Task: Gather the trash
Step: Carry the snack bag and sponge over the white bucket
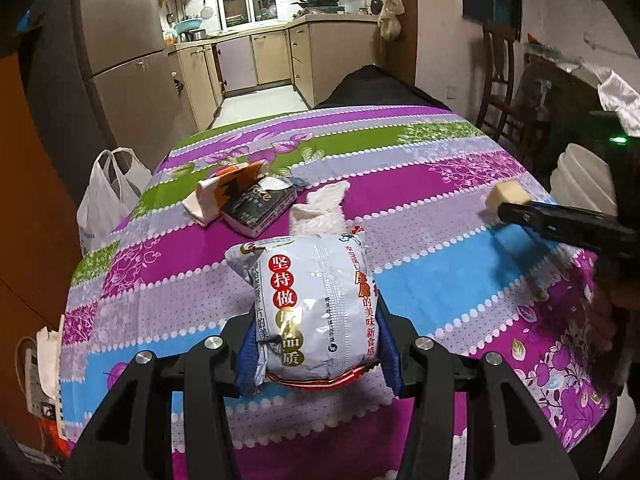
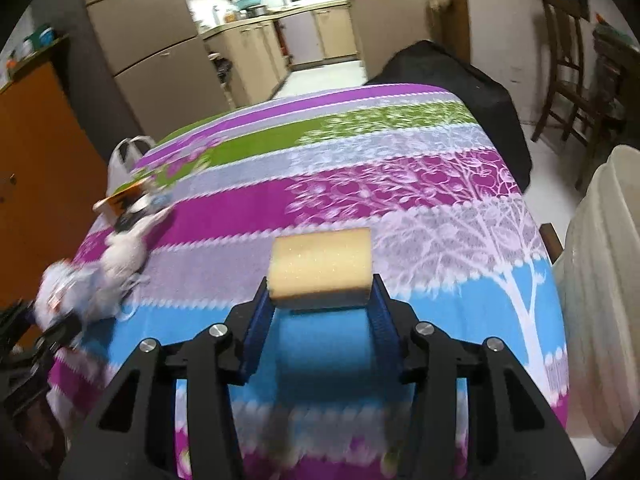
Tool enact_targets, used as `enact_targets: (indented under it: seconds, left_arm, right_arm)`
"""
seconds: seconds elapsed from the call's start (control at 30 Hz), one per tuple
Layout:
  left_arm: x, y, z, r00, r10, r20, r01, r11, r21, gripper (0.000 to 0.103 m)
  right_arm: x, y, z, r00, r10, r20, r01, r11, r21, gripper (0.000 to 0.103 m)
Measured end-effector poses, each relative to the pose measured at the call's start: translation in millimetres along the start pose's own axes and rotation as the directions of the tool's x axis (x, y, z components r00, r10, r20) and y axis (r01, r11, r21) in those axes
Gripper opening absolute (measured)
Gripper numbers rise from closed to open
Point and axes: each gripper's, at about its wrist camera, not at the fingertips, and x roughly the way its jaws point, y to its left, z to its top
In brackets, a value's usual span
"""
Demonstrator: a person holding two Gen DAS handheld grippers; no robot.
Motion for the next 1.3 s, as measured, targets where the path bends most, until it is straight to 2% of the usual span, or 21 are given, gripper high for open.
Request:
enact_targets:
  seconds: [0.27,0.5,0.9,1.3]
  left_arm:
    - [-1,-27,14,0.999,0.040,0.022,-0.042,0.996,0.078,0.050]
    - [-11,-57,35,0.996,0.042,0.077,-0.054,0.987,0.151,0.050]
    - [-28,-123,79,0.985,-0.001,0.174,-0.048,0.960,0.276,0.050]
    - [-38,-190,99,0.973,-0.083,0.214,-0.007,0.921,0.390,0.050]
  right_arm:
    - [-45,31,-21,0.998,0.063,-0.026,-0.066,0.990,-0.128,0.045]
    - [-91,21,-17,0.998,0.060,0.028,-0.055,0.988,-0.143,0.045]
    - [-149,-33,1,0.991,-0.052,0.120,0.064,0.993,-0.096,0.045]
    - [-181,-86,4,0.977,-0.152,0.149,0.156,0.988,-0.017,0.045]
